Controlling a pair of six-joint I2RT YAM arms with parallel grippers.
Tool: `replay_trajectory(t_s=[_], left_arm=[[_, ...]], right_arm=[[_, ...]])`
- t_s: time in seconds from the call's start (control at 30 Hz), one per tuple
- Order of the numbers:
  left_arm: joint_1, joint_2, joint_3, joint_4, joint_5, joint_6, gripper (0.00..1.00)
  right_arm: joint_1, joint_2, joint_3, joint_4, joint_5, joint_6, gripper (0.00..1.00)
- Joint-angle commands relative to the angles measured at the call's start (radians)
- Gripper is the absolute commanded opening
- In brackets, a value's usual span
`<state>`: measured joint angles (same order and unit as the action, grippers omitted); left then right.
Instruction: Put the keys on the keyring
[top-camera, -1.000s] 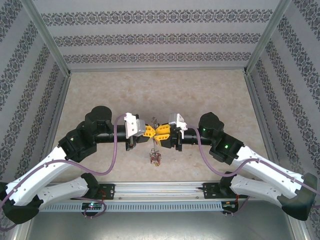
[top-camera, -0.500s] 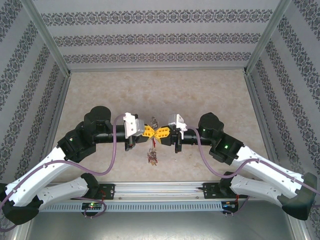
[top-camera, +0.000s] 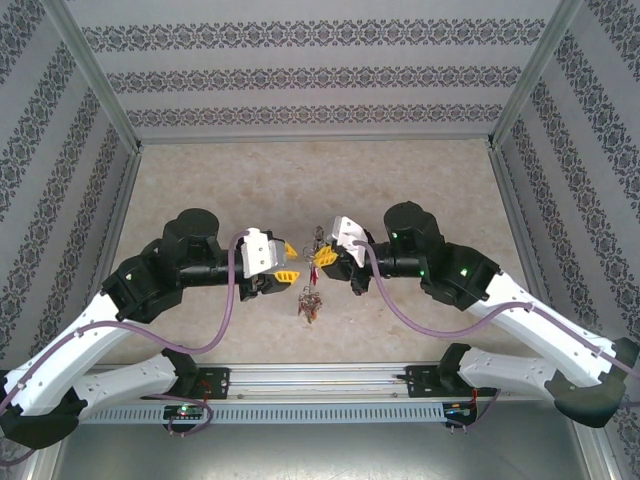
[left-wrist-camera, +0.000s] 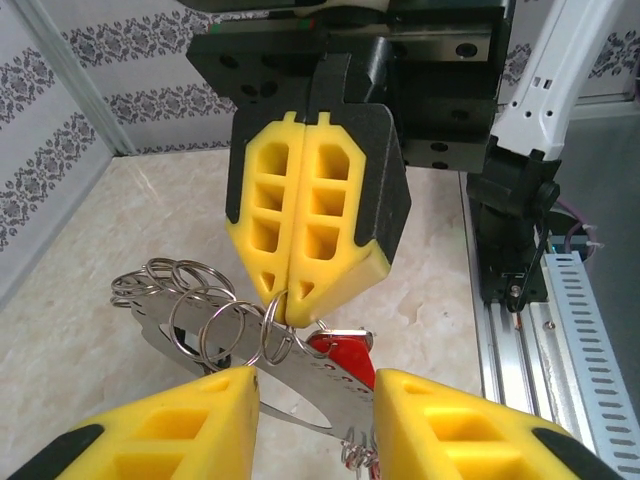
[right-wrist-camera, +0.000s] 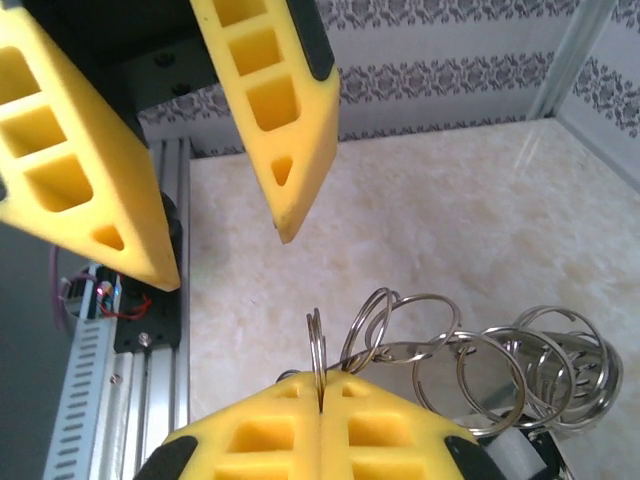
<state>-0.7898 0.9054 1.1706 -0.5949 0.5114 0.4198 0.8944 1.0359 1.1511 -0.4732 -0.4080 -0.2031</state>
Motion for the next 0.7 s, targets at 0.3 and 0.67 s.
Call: replay_trajectory(t_s=[0.3,0.67], left_arm=[[0.009,-0.003,-0.027,0.075,-0.007,0.007,0.33],[0.009,-0.021,-0.104,0.204,-0.001,-0.023,0.32]], right_arm=[[0.044,0.152,0.283,-0.329,0.142,-0.138,0.0],[0.057,0.241,0.437,-0.421,0.085,-0.195,0.0]])
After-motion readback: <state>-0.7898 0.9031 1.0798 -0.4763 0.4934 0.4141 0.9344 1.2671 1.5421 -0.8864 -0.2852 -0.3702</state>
